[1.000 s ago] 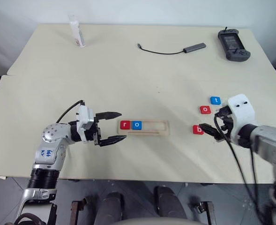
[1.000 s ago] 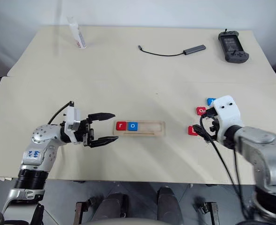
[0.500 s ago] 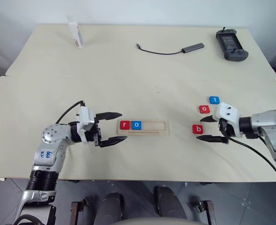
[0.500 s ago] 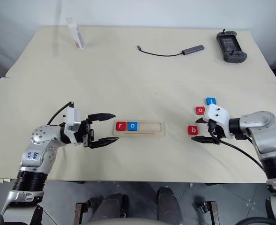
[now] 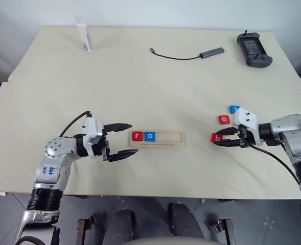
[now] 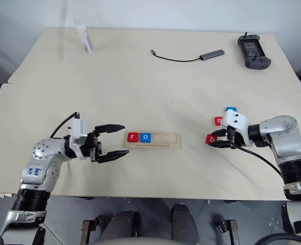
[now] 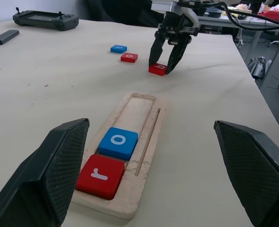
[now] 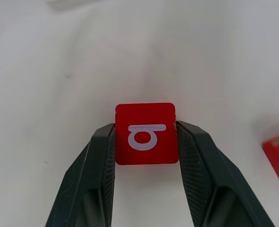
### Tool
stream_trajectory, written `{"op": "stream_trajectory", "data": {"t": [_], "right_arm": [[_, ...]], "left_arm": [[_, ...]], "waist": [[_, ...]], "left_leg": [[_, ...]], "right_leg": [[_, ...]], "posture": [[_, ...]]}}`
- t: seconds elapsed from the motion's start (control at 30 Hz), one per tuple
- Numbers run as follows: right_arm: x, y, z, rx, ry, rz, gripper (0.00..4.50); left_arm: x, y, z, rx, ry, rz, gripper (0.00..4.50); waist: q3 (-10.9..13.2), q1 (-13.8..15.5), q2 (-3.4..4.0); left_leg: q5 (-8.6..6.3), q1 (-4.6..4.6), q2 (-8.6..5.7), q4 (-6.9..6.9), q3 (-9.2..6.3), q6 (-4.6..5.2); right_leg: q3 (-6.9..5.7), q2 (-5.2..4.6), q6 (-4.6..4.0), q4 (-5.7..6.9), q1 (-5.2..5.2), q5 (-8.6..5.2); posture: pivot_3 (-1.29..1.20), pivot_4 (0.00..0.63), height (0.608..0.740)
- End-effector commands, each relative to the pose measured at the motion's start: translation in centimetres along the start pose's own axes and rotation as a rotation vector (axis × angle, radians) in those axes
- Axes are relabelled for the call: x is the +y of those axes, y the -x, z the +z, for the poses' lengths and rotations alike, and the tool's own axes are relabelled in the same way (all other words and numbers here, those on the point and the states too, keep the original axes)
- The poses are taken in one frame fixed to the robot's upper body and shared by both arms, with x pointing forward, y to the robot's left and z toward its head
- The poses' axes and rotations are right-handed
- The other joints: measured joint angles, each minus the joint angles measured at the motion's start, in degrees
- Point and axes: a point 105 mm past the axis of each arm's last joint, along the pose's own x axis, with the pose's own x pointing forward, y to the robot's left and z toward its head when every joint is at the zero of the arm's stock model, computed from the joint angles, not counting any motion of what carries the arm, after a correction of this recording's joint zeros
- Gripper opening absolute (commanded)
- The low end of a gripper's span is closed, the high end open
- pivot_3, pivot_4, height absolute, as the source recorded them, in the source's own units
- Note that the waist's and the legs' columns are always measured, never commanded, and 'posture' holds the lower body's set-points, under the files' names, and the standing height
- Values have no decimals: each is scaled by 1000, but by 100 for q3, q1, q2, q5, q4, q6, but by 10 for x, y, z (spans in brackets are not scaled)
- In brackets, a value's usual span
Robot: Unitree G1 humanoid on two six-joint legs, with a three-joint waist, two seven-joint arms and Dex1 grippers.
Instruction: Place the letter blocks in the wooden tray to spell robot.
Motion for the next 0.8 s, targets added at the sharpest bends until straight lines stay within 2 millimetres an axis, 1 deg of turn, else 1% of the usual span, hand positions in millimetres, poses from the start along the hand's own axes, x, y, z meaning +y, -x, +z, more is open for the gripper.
{"op": "stream_trajectory", "data": {"t": [0.03,0.13,0.23,0.37,0.53,0.7,0.77,0.8], "right_arm": [[19,-9,65,-122,117,91,1478],[34,-25,84,-114,116,132,1478],[38,-42,92,-68,90,122,1478],[45,-63,103,-67,128,139,1478],[42,-82,105,-33,176,123,1478],[39,-91,105,-18,190,115,1478],[38,-92,103,-13,195,112,2188],[38,-92,103,-14,191,110,2419]], "left_arm": [[2,6,3,-11,-28,22,4500],[3,8,1,-5,-25,36,4500],[4,10,-1,-2,-21,46,4500],[1,13,-4,7,-11,54,4500],[-3,14,-6,15,-3,59,4500],[-5,16,-6,16,-2,72,4500],[-5,17,-6,16,-1,80,4500],[-6,17,-7,15,-1,84,4500]], "waist": [[8,-15,15],[9,22,17],[9,76,17],[9,141,17],[9,143,16],[9,131,16],[9,125,17],[9,122,17]], "left_leg": [[1,0,1,1,1,-2],[4,-2,4,1,-9,-7],[3,-9,-4,1,-19,-6],[2,-17,-15,-3,-23,-4],[2,-29,-28,-4,-29,-4],[3,-29,-32,-3,-29,-5],[3,-29,-32,-3,-29,-5],[3,-29,-32,-3,-29,-5]], "right_leg": [[0,0,0,3,-1,0],[-12,-1,0,6,-5,0],[-33,-13,-1,2,-4,0],[-45,-22,-1,-4,-9,0],[-62,-24,-1,-2,-19,0],[-67,-21,-1,3,-18,0],[-68,-21,-1,3,-18,0],[-68,-20,-1,3,-18,0]], "posture": [[0,150,740],[0,150,740],[0,150,740],[0,150,740],[0,150,740],[0,150,740],[0,150,740],[0,150,740]]}}
